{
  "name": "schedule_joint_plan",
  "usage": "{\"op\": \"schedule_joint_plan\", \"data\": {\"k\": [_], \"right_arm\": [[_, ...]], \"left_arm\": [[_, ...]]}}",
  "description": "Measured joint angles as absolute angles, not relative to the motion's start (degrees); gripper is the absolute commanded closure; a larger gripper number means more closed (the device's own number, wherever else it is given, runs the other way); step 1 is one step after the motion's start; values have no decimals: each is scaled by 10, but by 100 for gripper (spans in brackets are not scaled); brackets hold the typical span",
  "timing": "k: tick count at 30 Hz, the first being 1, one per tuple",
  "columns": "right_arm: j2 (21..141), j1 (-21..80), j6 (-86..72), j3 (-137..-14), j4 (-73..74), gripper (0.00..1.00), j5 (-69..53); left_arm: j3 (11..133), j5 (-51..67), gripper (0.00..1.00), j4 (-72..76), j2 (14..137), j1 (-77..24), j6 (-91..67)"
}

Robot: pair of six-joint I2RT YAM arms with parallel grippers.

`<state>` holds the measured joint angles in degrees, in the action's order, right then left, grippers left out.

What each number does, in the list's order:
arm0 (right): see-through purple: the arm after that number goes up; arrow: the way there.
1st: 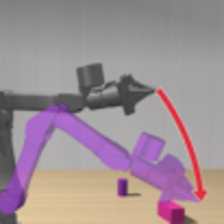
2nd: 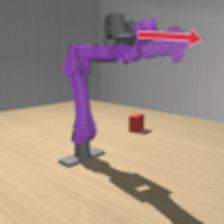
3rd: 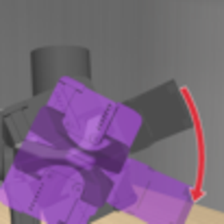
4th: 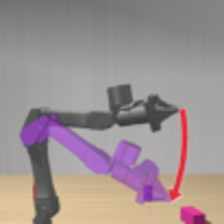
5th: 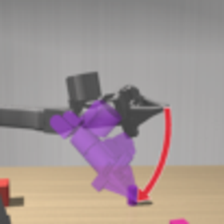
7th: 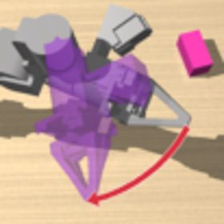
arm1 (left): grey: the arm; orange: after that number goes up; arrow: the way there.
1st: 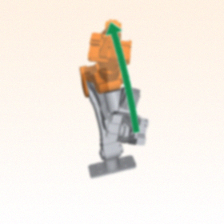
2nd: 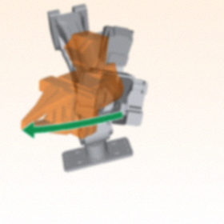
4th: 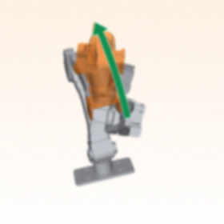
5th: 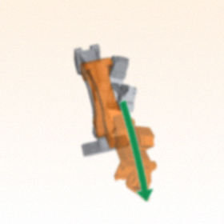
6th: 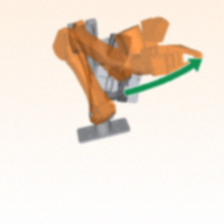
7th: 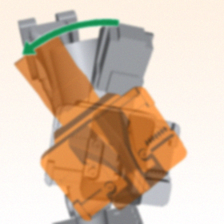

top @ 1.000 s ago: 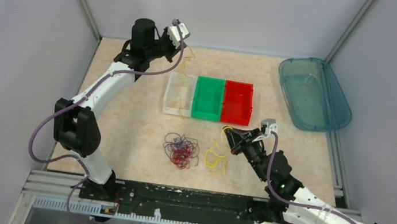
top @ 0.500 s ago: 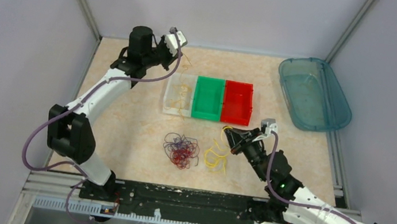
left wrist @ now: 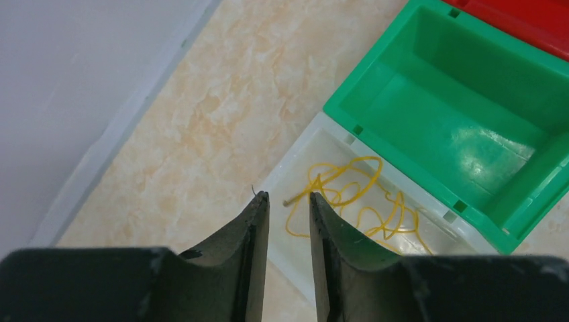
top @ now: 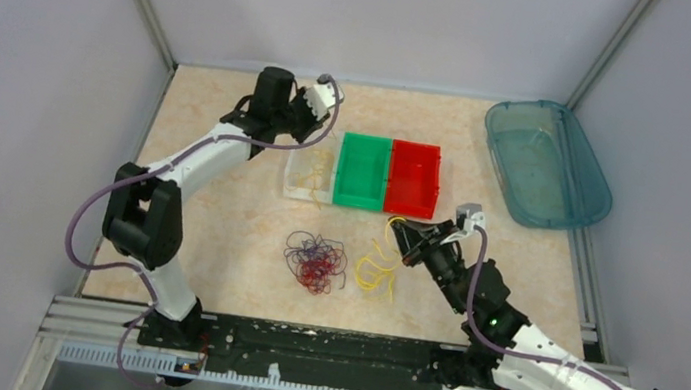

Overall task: Untangle the cables
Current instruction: Place the cable in the bin.

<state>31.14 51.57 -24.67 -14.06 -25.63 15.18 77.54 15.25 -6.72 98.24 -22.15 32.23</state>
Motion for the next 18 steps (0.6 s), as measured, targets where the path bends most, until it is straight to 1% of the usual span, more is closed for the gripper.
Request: {"op": "schedule_joint_plan", "data": {"k": [1, 2, 8, 11, 16, 18], "right_arm": [[314, 516, -247, -144, -254, 100, 152], [316, 516, -246, -148, -251, 100, 152], [340, 516, -244, -173, -229, 100, 154], [352, 515, -242, -186, -213, 100, 154], [376, 510, -240, -213, -181, 100, 153], [384, 508, -236, -223, -167, 100, 154]], "left_arm": [[775, 147, 41, -69, 989, -223, 325], [775, 143, 35, -72, 993, -223, 328], [779, 123, 25, -99, 999, -222, 345], [783, 120, 26, -113, 997, -222, 355], [796, 121, 35, -148, 989, -222, 359], [798, 126, 37, -158, 981, -223, 356]]}}
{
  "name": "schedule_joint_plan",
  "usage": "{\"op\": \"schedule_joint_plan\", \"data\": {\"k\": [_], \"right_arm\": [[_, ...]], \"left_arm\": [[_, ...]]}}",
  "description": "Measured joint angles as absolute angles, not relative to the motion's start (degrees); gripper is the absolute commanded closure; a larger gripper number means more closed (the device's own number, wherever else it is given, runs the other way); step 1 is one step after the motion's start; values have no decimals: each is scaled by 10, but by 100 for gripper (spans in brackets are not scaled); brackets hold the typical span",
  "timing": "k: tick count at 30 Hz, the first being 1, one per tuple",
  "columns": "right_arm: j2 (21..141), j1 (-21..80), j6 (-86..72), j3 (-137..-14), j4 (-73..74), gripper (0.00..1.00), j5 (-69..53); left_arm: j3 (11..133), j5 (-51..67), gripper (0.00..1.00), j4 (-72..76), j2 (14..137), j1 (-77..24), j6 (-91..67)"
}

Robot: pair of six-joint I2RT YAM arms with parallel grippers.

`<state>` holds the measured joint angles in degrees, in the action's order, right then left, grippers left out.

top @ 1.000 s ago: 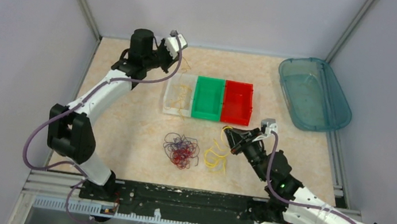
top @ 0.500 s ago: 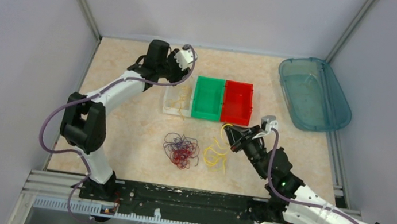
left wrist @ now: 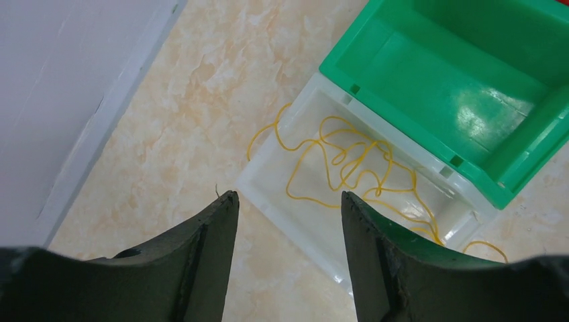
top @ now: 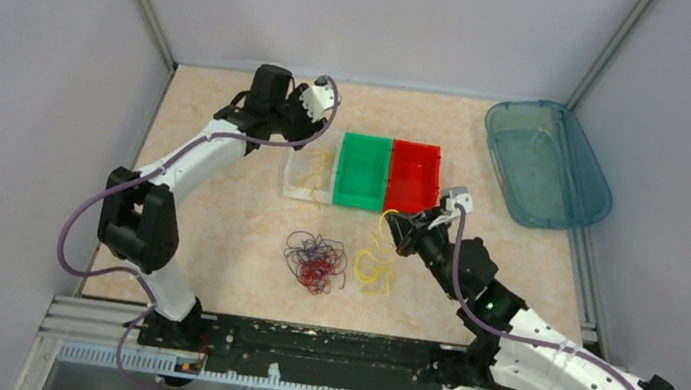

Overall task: Untangle the cables
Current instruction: Place the cable in the bin.

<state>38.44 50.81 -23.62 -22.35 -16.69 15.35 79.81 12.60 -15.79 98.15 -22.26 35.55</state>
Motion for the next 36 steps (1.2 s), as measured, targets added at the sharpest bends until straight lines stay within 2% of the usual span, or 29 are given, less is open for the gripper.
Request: {"op": "schedule_joint_plan", "data": {"k": [8, 14, 17, 21, 32, 36], "right_arm": [[394, 507, -222, -256, -123, 100, 153], [394, 504, -218, -256, -108, 100, 156], [394, 502, -215, -256, -105, 100, 159], [395, 496, -214, -256, -106, 100, 160], [398, 489, -215, -256, -109, 100, 152], [398, 488, -215, -256, -111, 100, 150]], "left_arm": [[800, 165, 39, -145, 966, -228, 312], [906, 175, 44, -156, 1080, -232, 286], [921, 176, 47, -158, 1119, -231, 274], [921, 176, 49, -159, 1130, -227, 263], [941, 191, 49, -154, 1163, -193, 220], [950, 203, 52, -160, 1181, -185, 212]]}}
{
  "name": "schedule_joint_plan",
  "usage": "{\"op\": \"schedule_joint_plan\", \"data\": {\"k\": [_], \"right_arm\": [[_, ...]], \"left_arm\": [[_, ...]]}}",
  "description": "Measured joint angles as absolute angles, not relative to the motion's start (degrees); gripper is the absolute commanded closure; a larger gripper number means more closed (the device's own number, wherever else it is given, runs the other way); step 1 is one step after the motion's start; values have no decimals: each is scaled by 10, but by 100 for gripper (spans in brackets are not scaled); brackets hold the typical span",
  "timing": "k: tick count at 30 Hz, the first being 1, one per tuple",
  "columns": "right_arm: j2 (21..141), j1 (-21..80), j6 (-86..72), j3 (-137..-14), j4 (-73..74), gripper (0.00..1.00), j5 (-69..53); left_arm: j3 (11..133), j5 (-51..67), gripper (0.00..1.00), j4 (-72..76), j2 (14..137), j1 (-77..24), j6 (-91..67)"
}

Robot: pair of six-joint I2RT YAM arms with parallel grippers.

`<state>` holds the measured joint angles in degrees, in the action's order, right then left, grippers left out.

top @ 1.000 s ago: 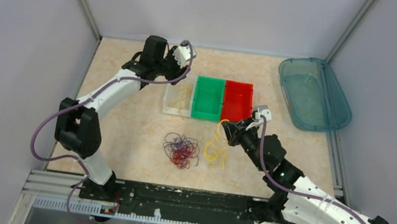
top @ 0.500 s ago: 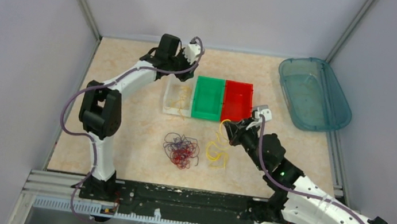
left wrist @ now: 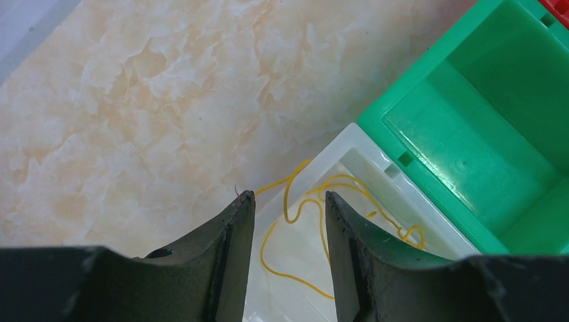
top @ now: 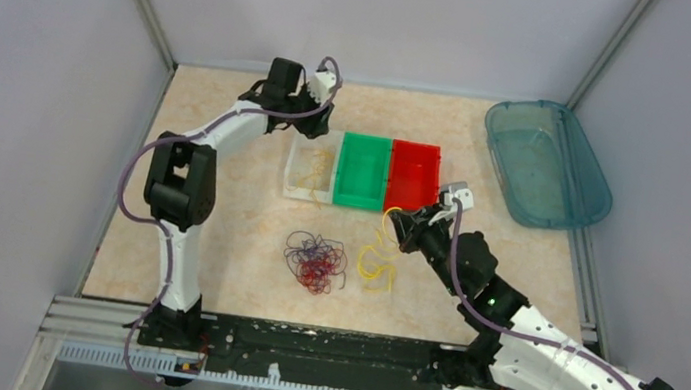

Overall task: Untangle the cables
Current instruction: Place the cable in the bin.

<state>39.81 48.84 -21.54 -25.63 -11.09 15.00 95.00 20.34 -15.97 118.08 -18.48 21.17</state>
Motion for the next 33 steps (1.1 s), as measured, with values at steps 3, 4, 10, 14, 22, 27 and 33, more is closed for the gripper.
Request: {"op": "schedule_joint_plan", "data": {"k": [3, 4, 10, 14, 22, 27, 33], "right_arm": [[398, 488, -216, -256, -111, 100, 149], [397, 488, -216, -256, -112, 100, 149], [397, 488, -221, -256, -116, 100, 147], [397, 488, -222, -256, -116, 100, 145], [394, 488, -227, -256, -122, 100, 138], [394, 488, -228, -255, -124, 100, 136], [394, 488, -232, -255, -127, 100, 135]], "left_arm": [[950, 212, 55, -161, 1188, -184, 206], [951, 214, 56, -161, 1190, -184, 205], [961, 226, 60, -163, 1197, -183, 199], [970, 229, 60, -162, 1203, -182, 195], [971, 229, 54, -161, 1207, -177, 192], [971, 230, 54, -154, 1207, -172, 191], [971, 230, 55, -154, 1207, -166, 192]]}}
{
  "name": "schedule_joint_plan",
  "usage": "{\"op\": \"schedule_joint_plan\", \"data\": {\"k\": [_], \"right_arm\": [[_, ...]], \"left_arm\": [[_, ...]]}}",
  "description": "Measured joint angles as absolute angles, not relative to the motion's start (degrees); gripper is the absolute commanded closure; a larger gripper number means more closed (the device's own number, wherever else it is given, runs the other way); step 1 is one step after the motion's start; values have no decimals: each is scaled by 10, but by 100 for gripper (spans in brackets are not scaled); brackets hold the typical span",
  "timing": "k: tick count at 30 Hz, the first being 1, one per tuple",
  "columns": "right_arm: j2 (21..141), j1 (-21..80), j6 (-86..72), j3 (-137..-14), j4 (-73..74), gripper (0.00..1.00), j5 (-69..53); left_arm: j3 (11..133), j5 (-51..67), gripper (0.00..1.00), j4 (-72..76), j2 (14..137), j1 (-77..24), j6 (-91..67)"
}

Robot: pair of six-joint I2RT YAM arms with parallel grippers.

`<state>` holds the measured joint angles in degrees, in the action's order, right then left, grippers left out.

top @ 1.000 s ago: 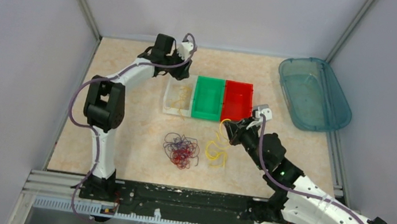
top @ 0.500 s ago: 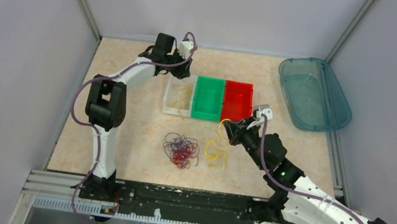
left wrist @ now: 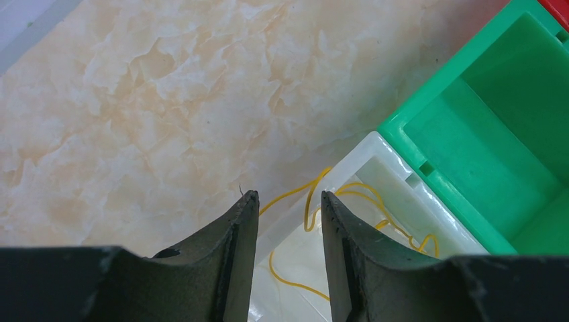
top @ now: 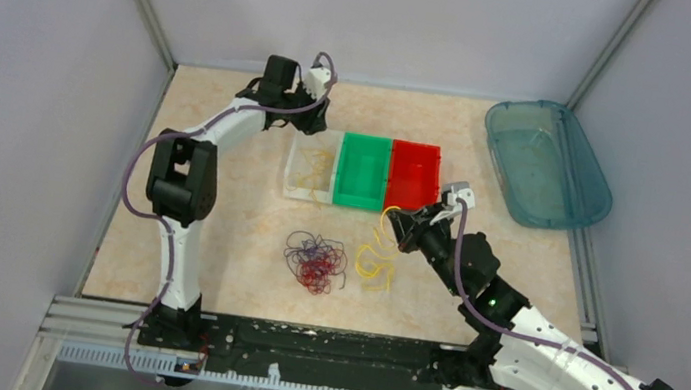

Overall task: Untangle the cables
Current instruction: Place the cable in the bin.

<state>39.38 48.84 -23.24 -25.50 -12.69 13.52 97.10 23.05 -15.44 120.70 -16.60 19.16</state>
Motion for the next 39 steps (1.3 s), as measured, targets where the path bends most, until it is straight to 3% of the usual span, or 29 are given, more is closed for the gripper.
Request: {"op": "schedule_joint_plan", "data": {"k": [17, 29, 39], "right_arm": [[394, 488, -238, -255, -128, 100, 134], [394, 488, -243, -255, -128, 100, 134], [379, 488, -254, -239, -137, 100, 135]], "left_arm": [[972, 268, 63, -154, 1218, -163, 178], [972, 268, 89, -137, 1220, -164, 179], [961, 262, 97, -119, 1218, -164, 187]]}}
